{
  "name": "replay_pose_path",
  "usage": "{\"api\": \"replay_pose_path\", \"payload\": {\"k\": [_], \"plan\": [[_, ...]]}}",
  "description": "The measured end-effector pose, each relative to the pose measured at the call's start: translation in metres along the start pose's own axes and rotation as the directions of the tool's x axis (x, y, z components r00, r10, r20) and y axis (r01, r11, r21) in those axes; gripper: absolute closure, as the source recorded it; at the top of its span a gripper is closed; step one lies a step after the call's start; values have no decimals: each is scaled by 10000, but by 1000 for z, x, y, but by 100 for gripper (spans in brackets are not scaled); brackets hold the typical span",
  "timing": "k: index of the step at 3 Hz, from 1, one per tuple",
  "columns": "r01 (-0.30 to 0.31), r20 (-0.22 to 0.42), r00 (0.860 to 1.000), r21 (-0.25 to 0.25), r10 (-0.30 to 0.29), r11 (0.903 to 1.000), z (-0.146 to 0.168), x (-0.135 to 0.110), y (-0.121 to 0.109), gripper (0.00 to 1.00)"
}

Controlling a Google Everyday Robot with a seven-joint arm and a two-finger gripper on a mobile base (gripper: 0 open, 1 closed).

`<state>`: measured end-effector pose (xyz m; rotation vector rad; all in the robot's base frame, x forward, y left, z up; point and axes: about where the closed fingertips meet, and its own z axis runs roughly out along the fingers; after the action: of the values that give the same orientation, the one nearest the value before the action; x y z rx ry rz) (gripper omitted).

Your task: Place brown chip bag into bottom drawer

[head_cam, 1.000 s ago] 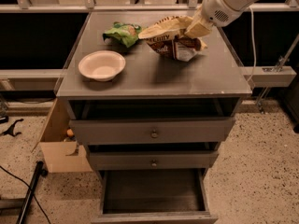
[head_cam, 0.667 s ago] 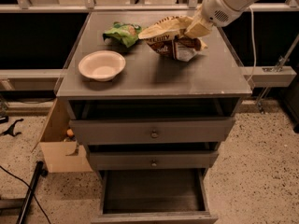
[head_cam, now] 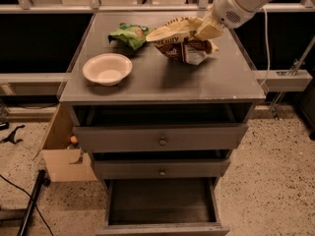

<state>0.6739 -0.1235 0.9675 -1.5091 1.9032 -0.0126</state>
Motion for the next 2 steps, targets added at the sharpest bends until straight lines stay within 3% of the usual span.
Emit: {"api": "replay_pose_path", "payload": {"k": [1,2], "plan": [[0,0,10000,0,0,10000,0,0,0,15],[1,-1,10000,-2,-1,10000,0,0,0,0]]}}
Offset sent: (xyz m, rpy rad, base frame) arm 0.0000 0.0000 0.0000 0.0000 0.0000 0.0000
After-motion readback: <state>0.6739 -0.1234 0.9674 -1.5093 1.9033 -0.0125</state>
